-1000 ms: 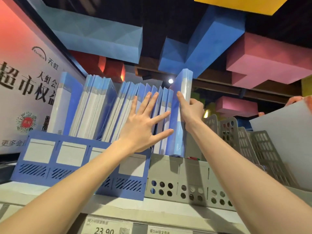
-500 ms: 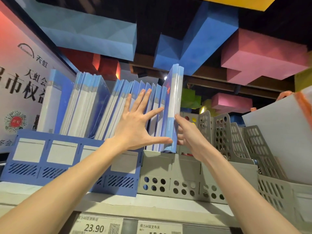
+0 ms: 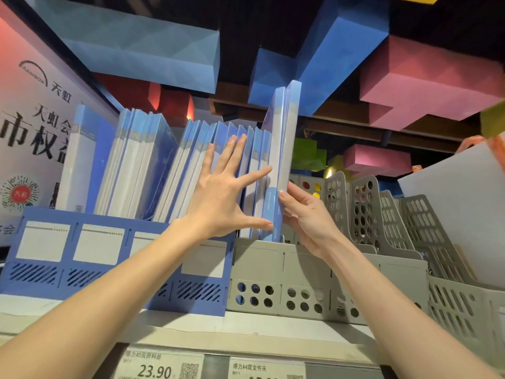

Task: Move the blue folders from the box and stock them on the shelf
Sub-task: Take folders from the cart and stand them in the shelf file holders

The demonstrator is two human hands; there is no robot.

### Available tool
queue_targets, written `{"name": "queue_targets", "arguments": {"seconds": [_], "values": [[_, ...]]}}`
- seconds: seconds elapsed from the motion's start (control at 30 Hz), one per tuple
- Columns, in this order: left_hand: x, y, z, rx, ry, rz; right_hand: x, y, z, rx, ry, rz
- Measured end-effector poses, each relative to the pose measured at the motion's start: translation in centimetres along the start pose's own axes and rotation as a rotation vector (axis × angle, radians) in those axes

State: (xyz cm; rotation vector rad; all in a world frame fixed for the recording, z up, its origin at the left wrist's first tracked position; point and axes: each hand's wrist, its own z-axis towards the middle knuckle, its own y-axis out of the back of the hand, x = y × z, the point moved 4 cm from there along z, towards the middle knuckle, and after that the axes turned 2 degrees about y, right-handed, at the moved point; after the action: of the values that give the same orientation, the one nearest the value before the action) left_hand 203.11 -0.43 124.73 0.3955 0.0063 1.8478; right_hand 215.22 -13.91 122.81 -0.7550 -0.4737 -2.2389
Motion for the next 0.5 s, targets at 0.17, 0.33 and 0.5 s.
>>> {"name": "queue_targets", "arguments": {"seconds": [0.17,0.33,0.5], "values": [[-0.1,-0.2,0.0,0.034,0.0,0.056,-0.3,0.7,-0.2,-0.005,-0.041,-0.067],[0.0,-0.2,-0.1,0.027,-0.02,0.057,-0.2,0.9,-0.8,0.05,-0.099,-0.124],[0.1,-0.1,-0.1,0.034,-0.019,0.042,-0.3,0.4,-1.1,-0.032,-0.123,-0.212]]}}
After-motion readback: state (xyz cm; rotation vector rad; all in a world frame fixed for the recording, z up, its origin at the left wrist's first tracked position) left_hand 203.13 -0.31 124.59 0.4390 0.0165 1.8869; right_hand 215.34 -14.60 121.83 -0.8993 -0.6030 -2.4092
